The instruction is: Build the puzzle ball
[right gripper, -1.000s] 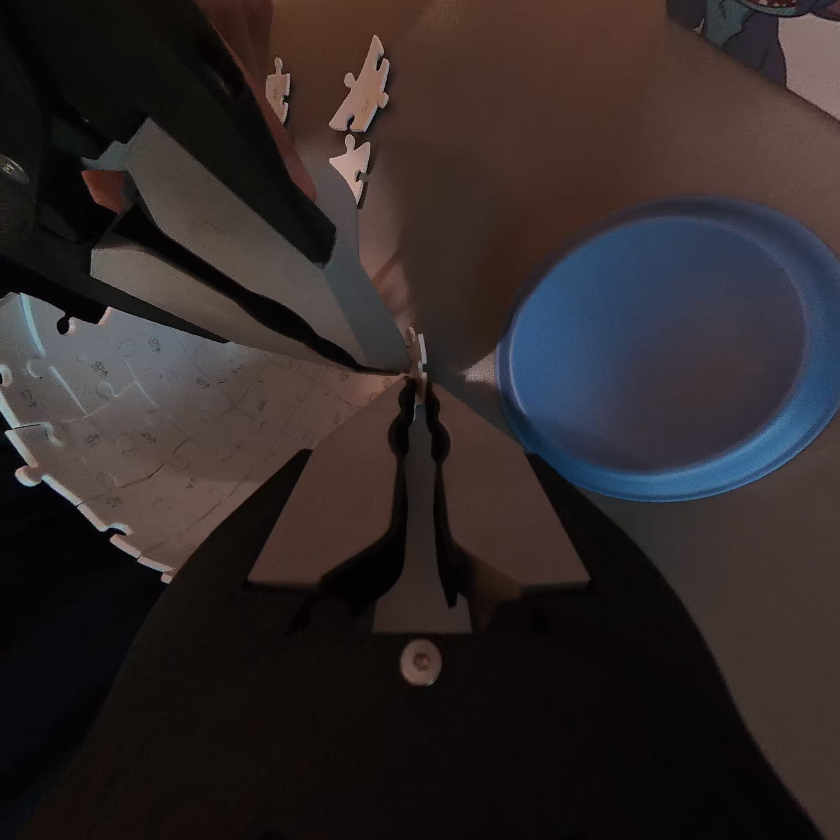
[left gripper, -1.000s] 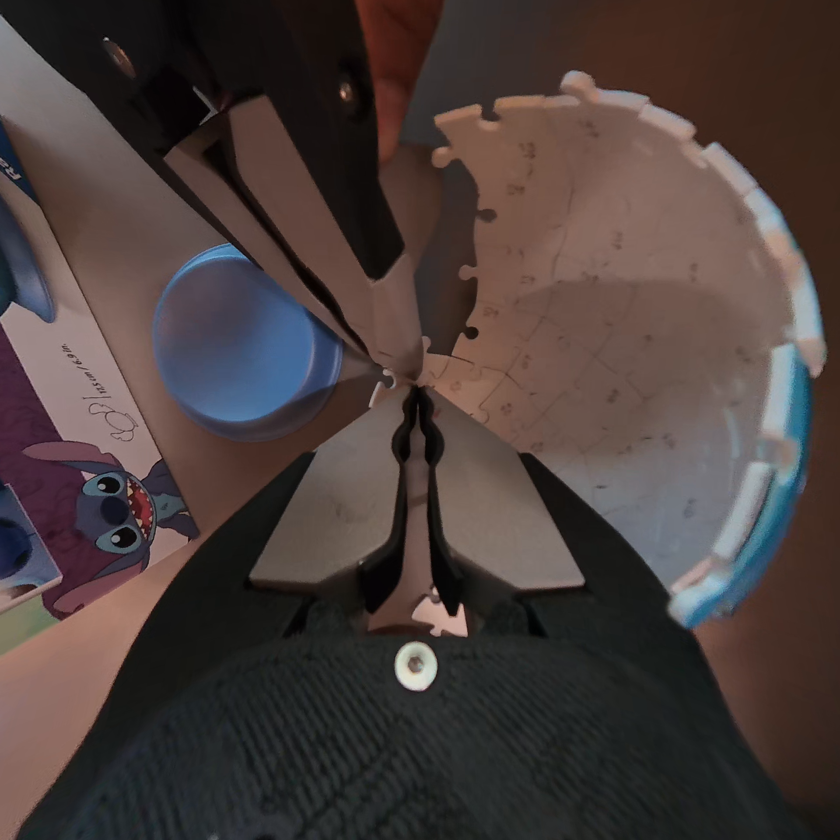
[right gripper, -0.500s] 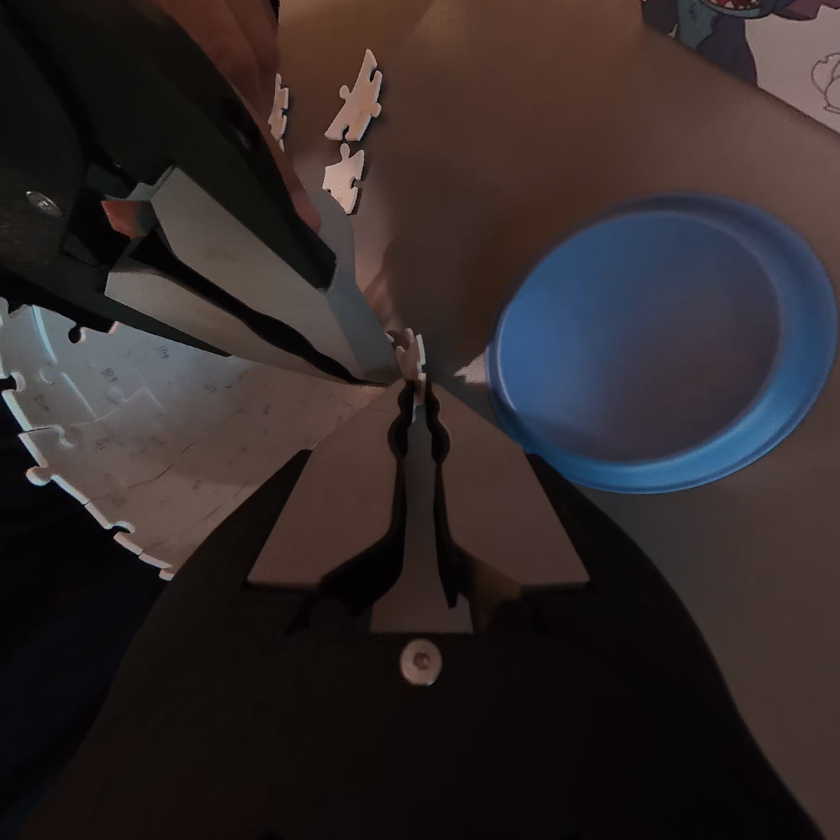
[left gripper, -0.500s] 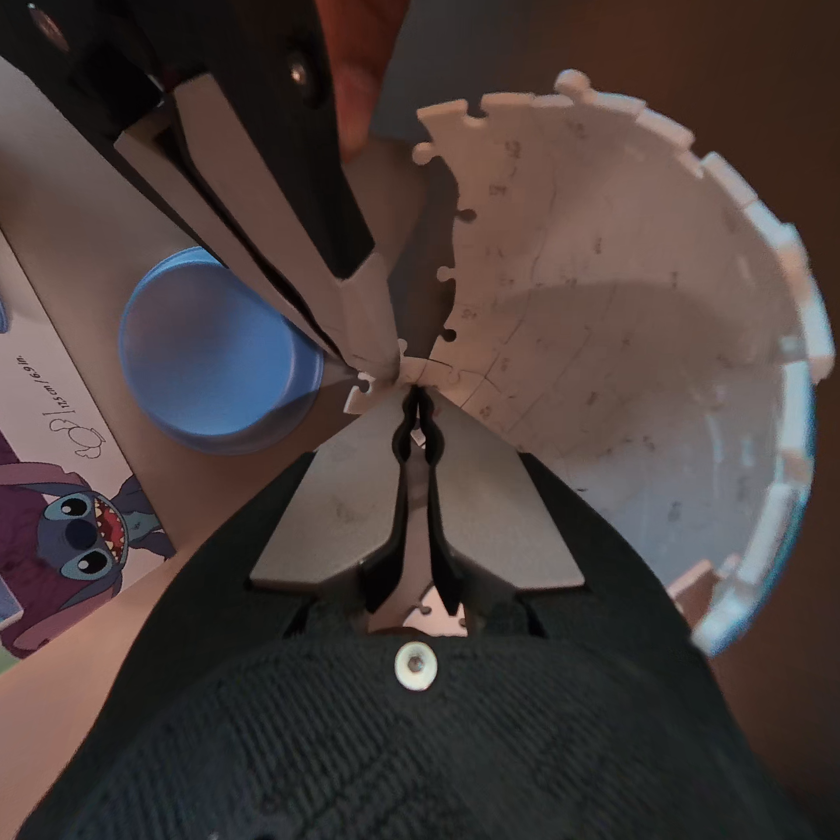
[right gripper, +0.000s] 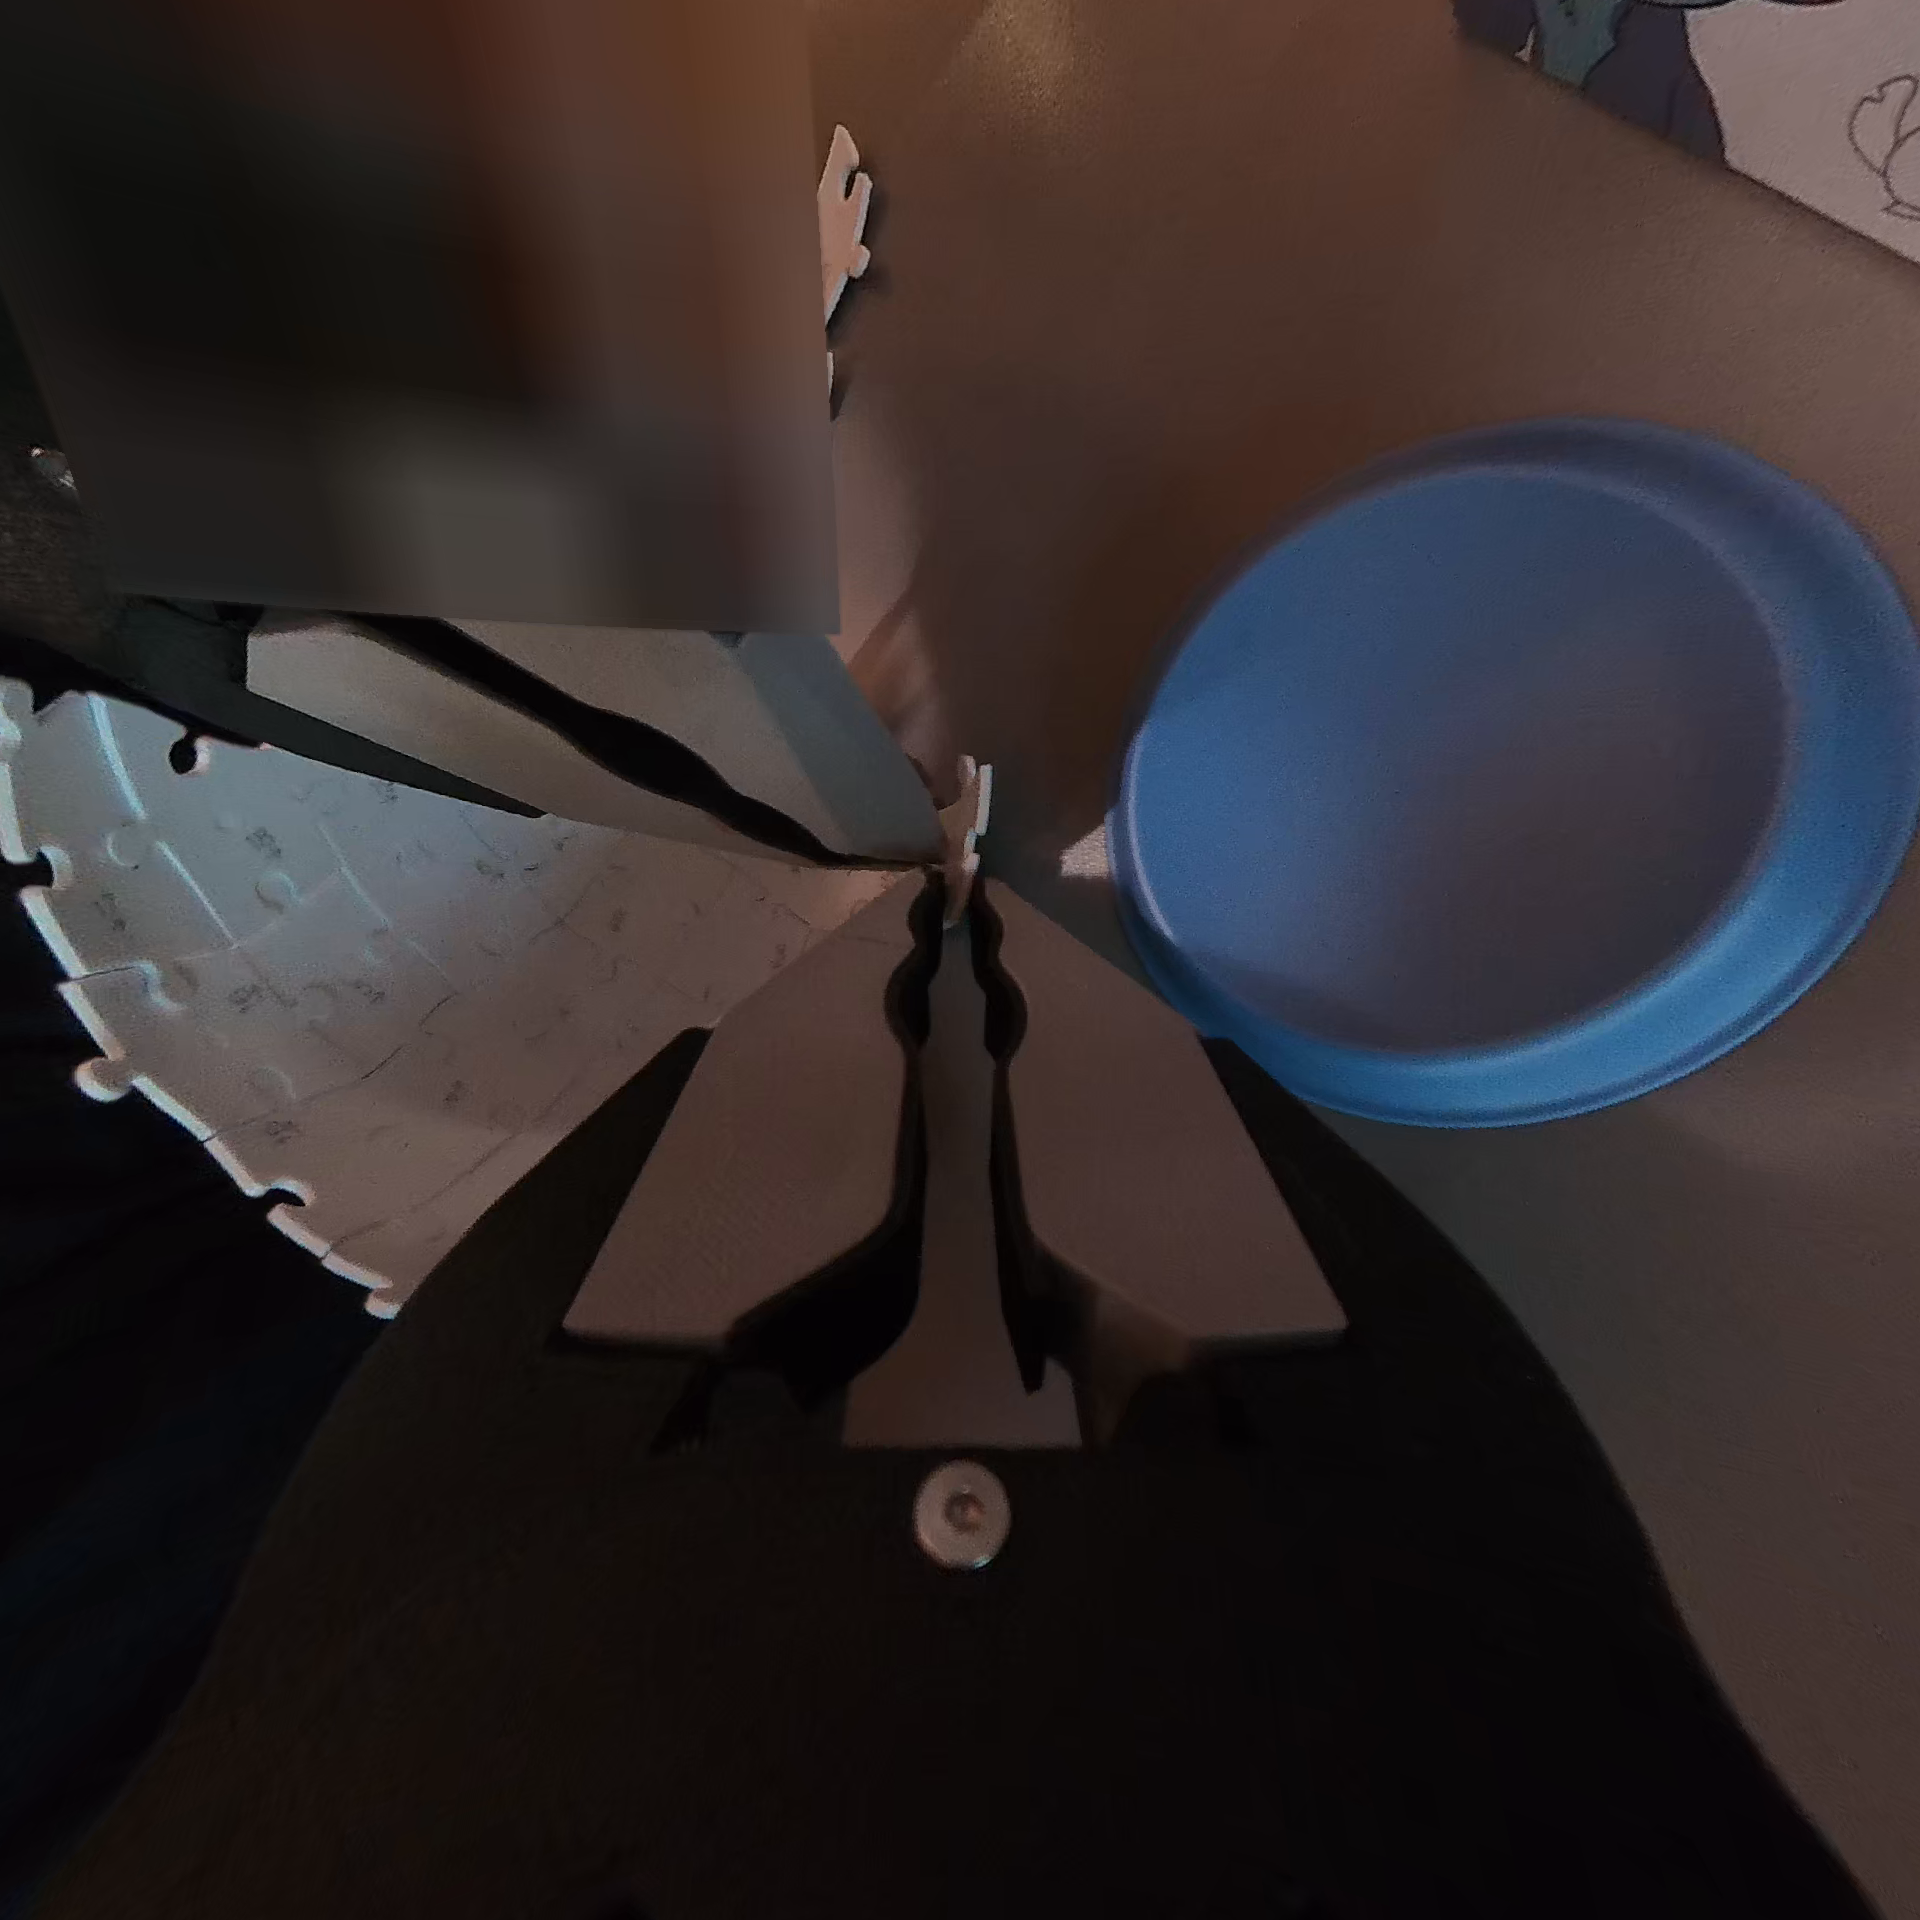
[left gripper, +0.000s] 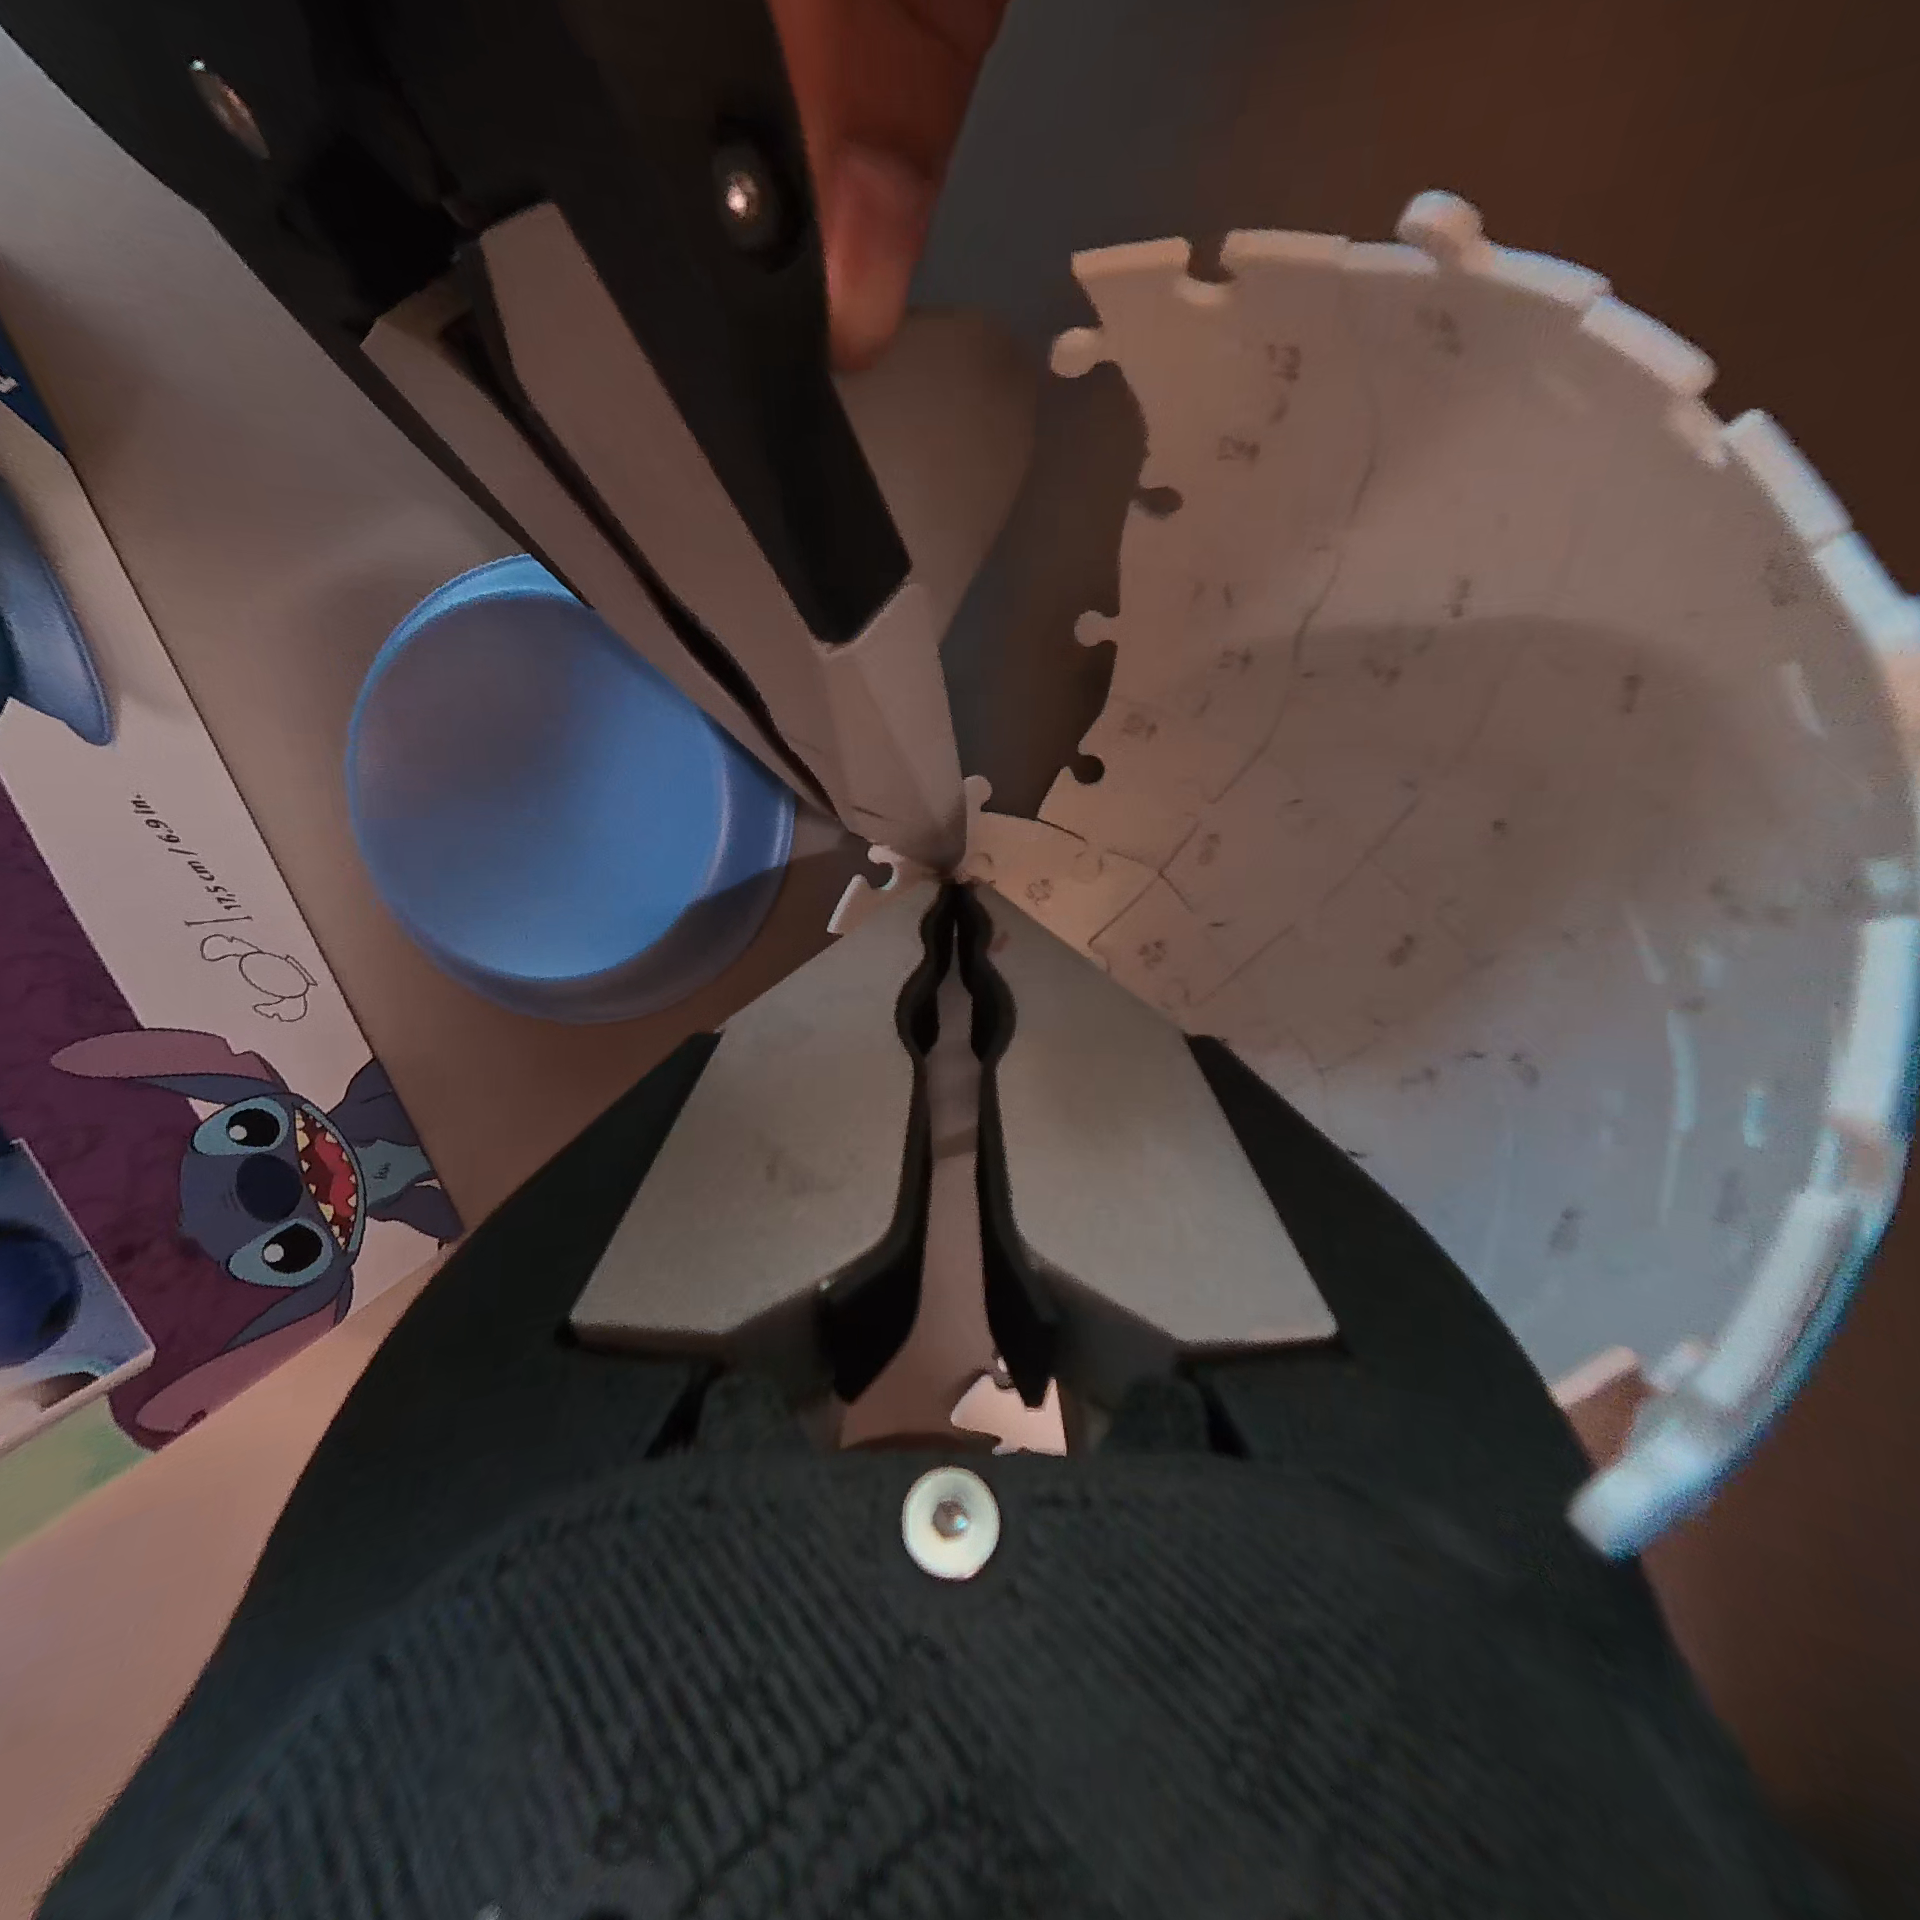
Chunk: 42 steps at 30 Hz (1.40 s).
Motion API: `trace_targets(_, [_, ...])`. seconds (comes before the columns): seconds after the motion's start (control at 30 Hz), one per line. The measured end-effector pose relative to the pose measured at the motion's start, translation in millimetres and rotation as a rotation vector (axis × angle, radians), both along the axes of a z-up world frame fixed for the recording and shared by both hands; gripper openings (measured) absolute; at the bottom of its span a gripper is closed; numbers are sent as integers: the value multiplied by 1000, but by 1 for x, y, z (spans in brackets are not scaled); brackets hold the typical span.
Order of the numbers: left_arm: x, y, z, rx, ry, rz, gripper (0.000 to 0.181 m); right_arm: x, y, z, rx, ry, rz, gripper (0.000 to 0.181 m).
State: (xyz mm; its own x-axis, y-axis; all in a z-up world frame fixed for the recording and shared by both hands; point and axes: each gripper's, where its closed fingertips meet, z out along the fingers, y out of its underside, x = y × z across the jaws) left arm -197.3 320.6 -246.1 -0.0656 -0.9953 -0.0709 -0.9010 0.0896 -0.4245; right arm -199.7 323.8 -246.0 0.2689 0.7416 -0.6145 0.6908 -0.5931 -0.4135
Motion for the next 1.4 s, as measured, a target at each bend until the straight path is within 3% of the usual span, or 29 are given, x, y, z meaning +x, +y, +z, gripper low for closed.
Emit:
trace_targets(0.97, [10, 8, -3, -64, 121, -40, 0, 18, 15, 1, 268, -101, 31, 7])
trace_targets(1.4, [11, 9, -3, -64, 135, -40, 0, 21, 13, -1, 281, -123, 28, 9])
